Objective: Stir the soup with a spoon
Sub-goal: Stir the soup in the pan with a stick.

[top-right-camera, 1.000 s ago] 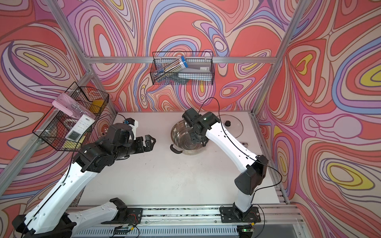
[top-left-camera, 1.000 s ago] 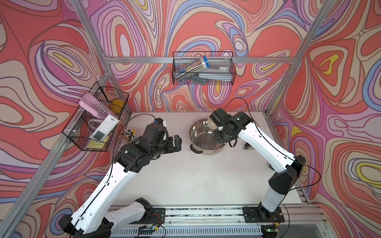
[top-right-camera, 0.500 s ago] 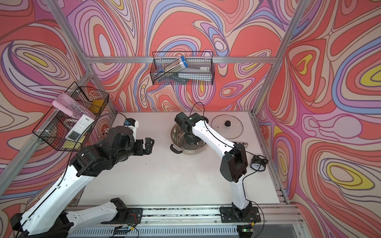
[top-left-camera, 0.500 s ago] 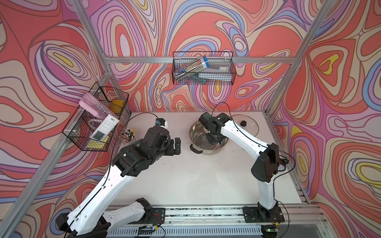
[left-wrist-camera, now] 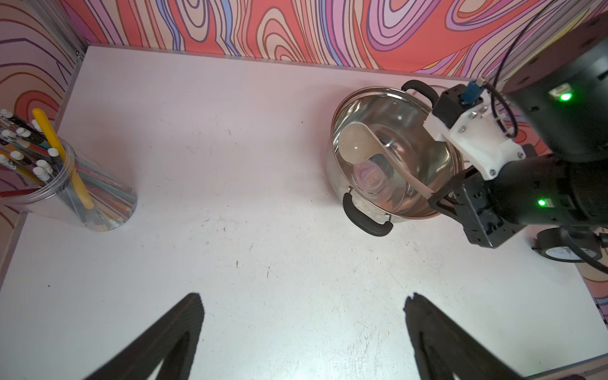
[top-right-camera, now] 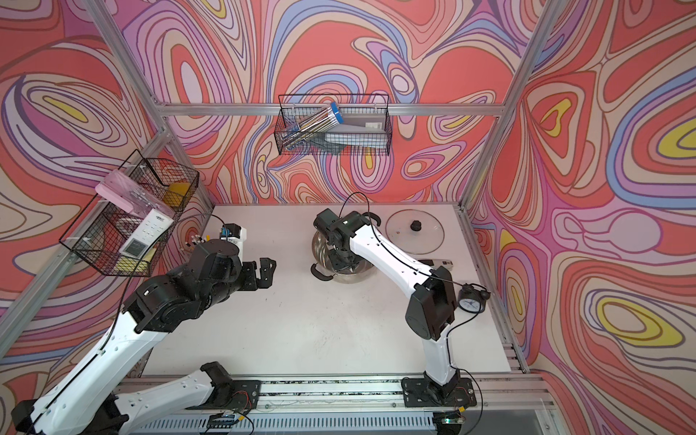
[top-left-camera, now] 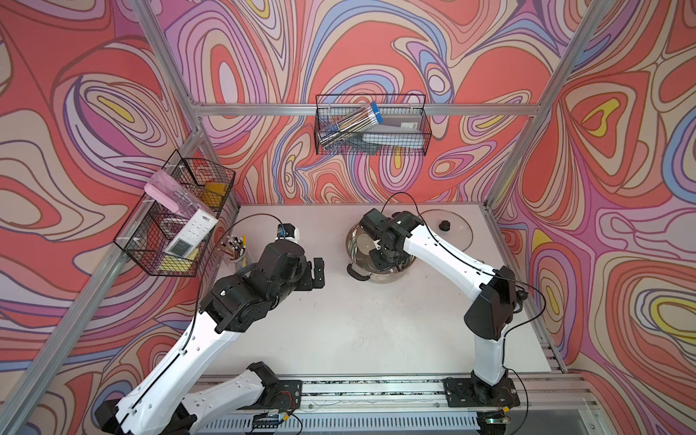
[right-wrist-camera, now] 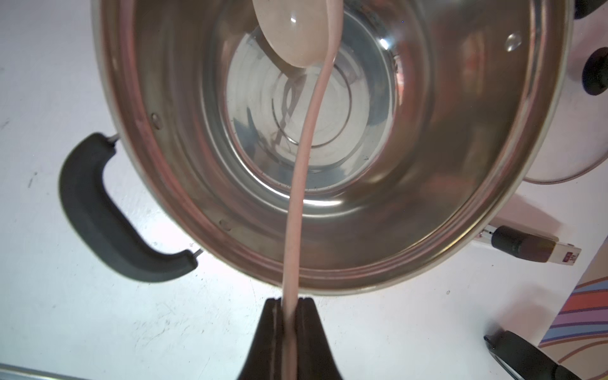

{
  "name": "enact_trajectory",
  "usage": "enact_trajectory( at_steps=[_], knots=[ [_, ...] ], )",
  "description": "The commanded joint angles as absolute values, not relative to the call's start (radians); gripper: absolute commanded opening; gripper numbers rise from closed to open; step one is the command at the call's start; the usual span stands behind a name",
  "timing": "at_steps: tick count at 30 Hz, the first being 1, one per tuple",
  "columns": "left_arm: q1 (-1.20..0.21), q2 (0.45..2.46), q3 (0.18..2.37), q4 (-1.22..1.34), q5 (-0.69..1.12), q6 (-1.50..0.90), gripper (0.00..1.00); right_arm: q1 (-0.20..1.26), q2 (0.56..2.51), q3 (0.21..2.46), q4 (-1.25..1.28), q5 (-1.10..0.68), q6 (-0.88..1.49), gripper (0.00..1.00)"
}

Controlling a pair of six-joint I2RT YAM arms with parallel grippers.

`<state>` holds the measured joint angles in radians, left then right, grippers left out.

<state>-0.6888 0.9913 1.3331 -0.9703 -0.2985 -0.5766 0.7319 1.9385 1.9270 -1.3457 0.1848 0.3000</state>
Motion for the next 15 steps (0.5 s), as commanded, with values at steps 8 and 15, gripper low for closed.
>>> enact_trajectory(
  at_steps=[8,15],
  knots=[
    [-0.693,1.025,1.319,-0.887,-0.293,-0.589,0.99,0.761,1.801,1.807,-1.362,0.118,0.321,0.0],
    [-0.694,1.036,1.31,-0.862,-0.284,-0.596,0.99,0.76,1.73,1.738,-1.405,0.154,0.317,0.0]
  ],
)
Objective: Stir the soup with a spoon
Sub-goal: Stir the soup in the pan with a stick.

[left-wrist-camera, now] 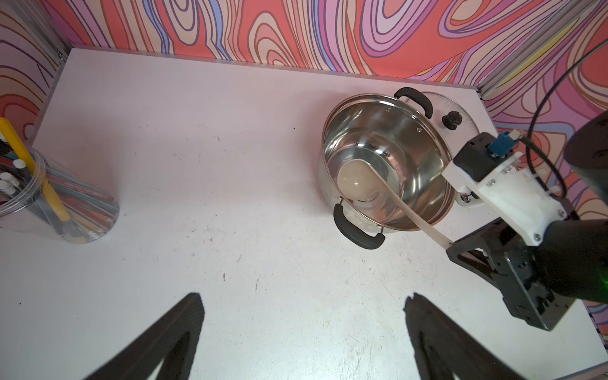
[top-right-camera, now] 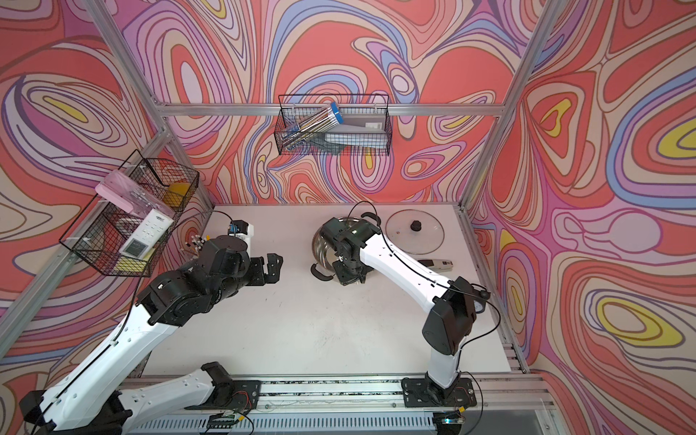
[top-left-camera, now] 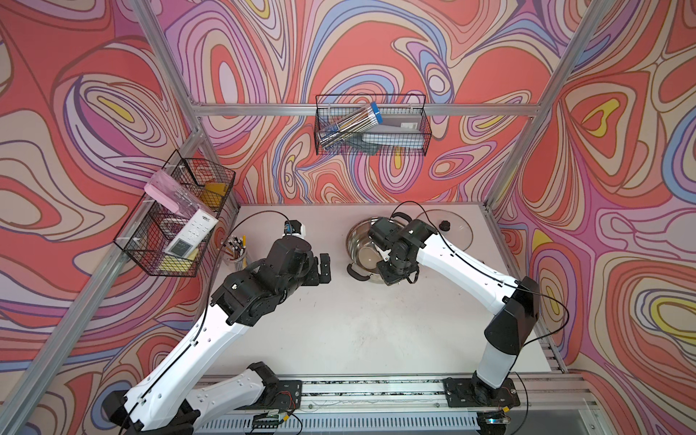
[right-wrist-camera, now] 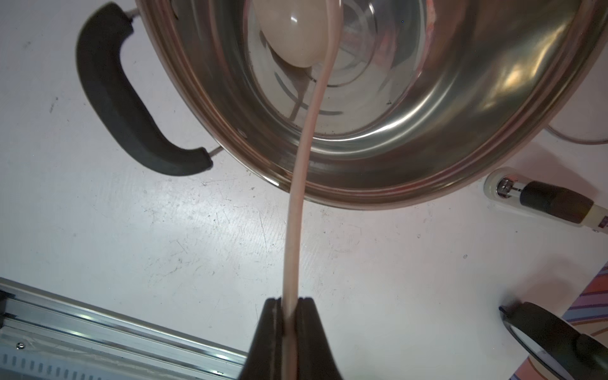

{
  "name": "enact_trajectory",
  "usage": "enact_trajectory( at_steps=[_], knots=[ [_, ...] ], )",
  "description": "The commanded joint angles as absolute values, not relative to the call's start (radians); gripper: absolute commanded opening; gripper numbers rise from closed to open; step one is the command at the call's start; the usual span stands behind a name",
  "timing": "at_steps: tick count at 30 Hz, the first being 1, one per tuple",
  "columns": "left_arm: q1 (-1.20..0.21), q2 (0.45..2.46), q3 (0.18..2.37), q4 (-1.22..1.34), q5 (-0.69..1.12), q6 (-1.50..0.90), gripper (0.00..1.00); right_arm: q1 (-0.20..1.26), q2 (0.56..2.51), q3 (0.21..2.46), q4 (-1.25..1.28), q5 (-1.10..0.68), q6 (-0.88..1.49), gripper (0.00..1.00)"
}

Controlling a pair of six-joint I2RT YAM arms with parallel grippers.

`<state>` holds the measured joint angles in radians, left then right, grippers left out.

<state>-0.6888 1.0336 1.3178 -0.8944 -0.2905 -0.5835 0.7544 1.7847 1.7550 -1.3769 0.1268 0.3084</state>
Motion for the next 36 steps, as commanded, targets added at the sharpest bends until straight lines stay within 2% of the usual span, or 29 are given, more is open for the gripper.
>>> enact_trajectory(
  at_steps=[1,18,30,36],
  knots=[
    [-0.694,1.038,1.309,-0.861,-0.284,-0.596,0.99,0.761,1.725,1.732,-1.412,0.166,0.319,0.0],
    [-0.695,1.035,1.303,-0.85,-0.28,-0.603,0.99,0.717,1.83,1.813,-1.471,0.359,0.317,0.0],
    [-0.695,0.988,1.287,-0.86,-0.285,-0.598,0.99,0.653,1.928,1.914,-1.402,0.381,0.261,0.0],
    [-0.694,0.976,1.278,-0.826,-0.275,-0.558,0.99,0.656,2.005,2.017,-1.388,0.309,0.242,0.0]
  ],
)
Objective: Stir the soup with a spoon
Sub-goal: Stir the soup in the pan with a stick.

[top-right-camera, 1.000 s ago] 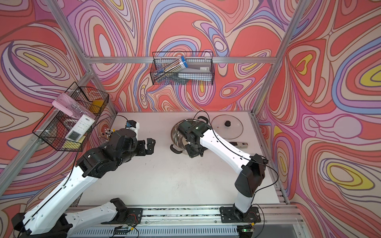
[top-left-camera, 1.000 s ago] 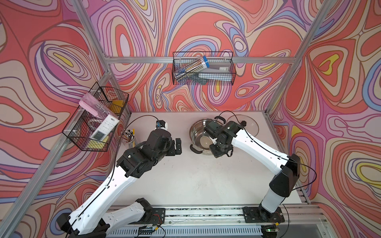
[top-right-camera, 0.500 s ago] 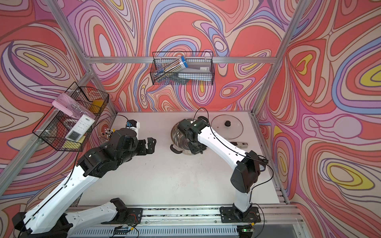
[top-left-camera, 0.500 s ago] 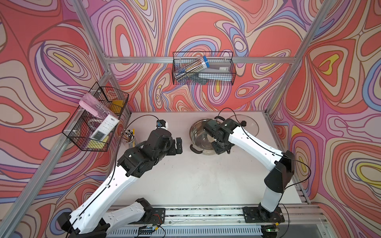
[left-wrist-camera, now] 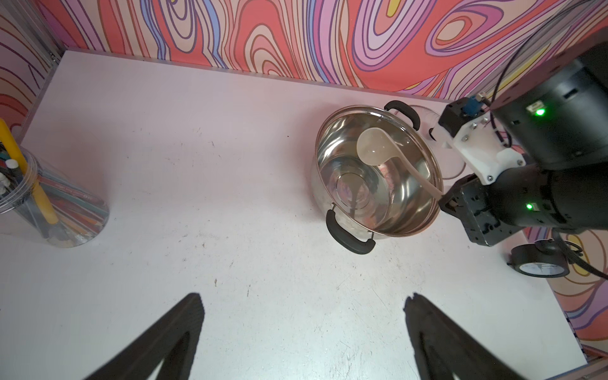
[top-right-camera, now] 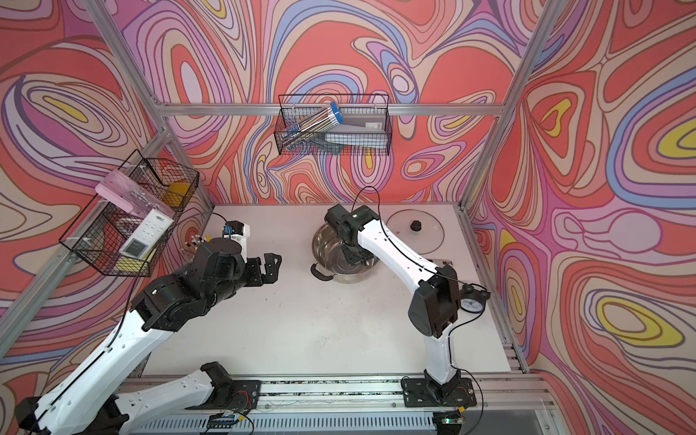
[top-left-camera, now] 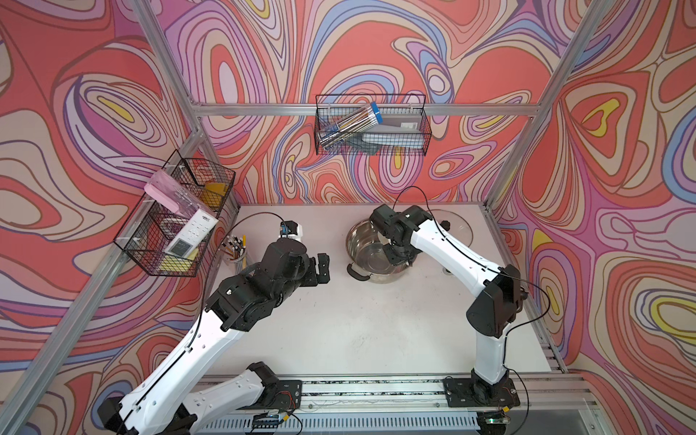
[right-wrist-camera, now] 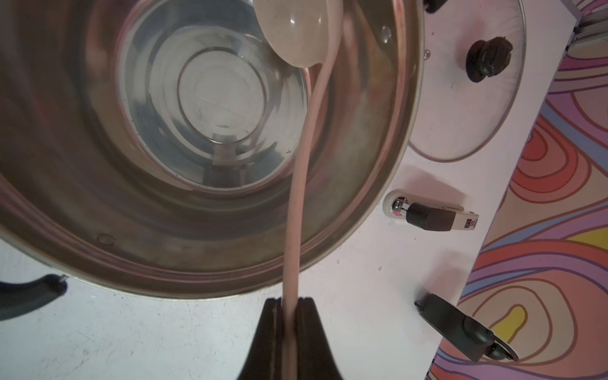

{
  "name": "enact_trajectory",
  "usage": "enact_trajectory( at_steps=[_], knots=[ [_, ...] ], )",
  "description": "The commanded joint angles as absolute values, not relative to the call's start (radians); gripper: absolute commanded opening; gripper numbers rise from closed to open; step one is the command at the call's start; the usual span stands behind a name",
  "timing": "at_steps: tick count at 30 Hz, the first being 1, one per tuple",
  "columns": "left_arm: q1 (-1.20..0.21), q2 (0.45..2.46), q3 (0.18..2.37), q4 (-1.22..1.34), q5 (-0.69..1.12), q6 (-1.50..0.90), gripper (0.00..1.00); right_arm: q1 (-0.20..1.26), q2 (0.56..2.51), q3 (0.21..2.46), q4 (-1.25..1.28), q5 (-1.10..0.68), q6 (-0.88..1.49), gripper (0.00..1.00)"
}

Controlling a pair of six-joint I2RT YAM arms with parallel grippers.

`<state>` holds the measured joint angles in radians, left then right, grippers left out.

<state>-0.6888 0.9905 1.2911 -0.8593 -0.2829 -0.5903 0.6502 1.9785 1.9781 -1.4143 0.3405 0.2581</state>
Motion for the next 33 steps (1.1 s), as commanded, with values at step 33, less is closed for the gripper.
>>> enact_trajectory(
  at_steps=[33],
  knots=[
    [-0.695,0.923,1.081,-0.36,0.176,-0.21,0.99,0.699,1.78,1.733,-1.399,0.258,0.353,0.0]
  ],
)
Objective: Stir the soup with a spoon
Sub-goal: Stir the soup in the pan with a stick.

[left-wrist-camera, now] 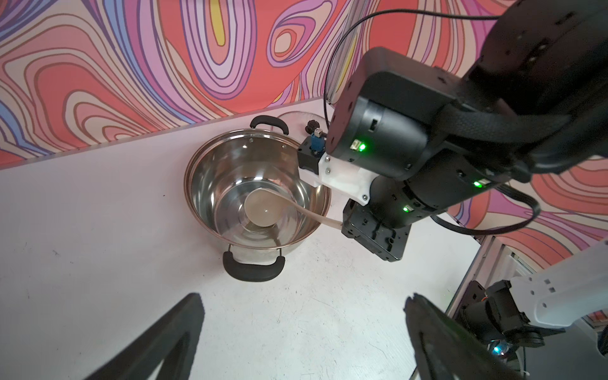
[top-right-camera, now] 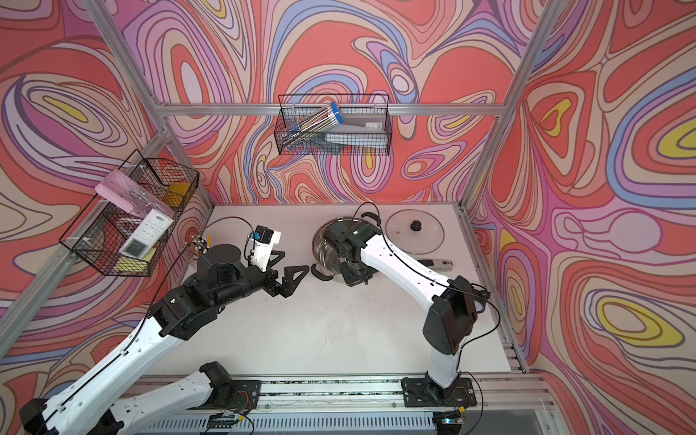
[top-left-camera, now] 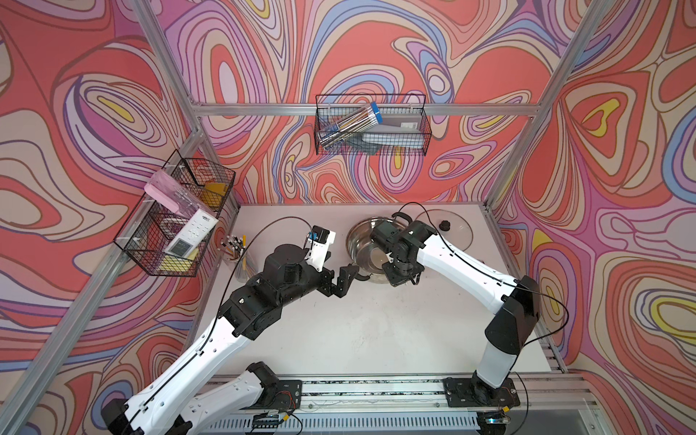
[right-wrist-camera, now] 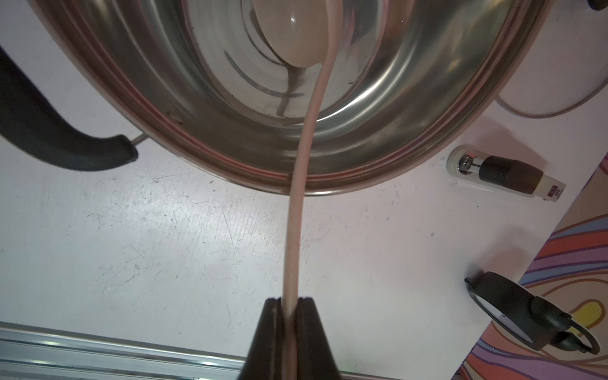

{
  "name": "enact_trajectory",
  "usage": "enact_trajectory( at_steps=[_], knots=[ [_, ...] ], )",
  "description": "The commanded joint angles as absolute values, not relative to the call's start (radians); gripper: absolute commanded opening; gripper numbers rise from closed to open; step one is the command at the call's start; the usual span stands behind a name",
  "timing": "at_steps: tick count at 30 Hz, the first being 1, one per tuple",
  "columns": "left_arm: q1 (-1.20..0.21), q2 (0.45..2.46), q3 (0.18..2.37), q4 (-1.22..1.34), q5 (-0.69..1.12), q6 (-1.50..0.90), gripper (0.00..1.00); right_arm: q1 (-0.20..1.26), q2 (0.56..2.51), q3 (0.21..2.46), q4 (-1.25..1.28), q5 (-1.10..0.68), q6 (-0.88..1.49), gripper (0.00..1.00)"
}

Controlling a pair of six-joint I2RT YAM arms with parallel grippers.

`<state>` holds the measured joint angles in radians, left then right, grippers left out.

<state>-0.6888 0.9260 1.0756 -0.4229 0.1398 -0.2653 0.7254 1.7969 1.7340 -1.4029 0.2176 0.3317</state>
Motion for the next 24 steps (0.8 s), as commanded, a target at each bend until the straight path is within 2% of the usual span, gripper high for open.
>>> enact_trajectory(
  at_steps=[1,11,18,24],
  knots=[
    [-0.695,0.926,1.087,-0.364,0.175,-0.204,0.99,0.687,1.783,1.737,-1.399,0.26,0.353,0.0],
    [-0.695,0.925,1.102,-0.36,0.17,-0.212,0.99,0.587,1.851,1.812,-1.396,0.293,0.294,0.0],
    [-0.695,0.916,1.08,-0.342,0.164,-0.25,0.99,0.581,1.951,1.946,-1.374,0.291,0.249,0.0],
    [-0.695,0.91,1.069,-0.339,0.154,-0.265,0.99,0.6,2.017,2.045,-1.367,0.205,0.237,0.0]
  ],
)
